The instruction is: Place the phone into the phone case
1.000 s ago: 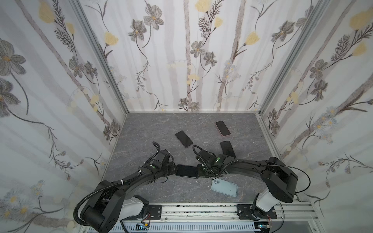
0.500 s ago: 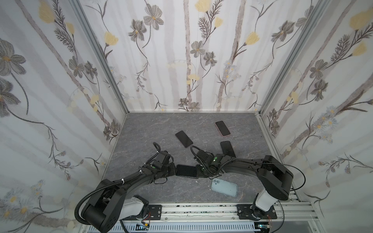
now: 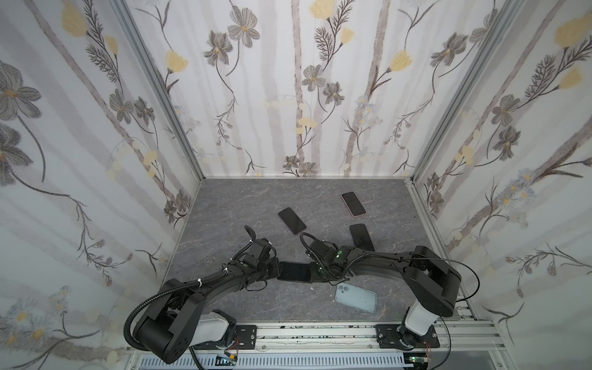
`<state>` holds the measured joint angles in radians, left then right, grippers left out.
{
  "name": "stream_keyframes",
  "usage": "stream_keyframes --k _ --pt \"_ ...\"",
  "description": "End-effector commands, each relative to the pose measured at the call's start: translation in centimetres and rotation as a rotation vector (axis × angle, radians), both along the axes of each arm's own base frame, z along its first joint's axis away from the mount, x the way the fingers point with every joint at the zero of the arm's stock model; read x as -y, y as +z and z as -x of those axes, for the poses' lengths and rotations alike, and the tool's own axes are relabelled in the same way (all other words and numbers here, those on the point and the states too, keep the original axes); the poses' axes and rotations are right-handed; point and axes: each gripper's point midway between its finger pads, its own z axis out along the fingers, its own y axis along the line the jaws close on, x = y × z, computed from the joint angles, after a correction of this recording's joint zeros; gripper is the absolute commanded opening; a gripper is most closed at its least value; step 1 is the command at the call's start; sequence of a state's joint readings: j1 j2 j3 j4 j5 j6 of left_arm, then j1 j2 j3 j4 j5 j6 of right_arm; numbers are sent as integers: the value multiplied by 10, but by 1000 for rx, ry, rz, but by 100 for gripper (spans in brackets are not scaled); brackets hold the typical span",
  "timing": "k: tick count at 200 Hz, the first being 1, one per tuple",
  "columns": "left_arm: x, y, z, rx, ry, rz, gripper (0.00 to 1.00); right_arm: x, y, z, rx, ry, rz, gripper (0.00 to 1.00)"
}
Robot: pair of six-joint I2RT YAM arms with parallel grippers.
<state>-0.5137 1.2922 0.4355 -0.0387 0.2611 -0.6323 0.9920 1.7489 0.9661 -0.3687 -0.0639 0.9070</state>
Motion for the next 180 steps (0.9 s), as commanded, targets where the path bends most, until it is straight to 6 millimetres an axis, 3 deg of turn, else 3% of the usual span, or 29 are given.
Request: stream_keyframes --k 1,44,75,110,180 --pt "-9 -11 11 -52 8 -43 31 23 -32 21 -90 20 117 7" --pt "-9 -8 9 -44 14 -44 31 15 -16 13 -59 25 99 8" --pt "-13 2 1 -7 32 -66 35 0 19 -5 30 26 47 14" --pt "-16 30 -13 88 63 -66 37 -7 51 -20 116 12 12 17" --pt "-13 31 -15 85 43 -68 37 -5 52 -41 141 -6 31 20"
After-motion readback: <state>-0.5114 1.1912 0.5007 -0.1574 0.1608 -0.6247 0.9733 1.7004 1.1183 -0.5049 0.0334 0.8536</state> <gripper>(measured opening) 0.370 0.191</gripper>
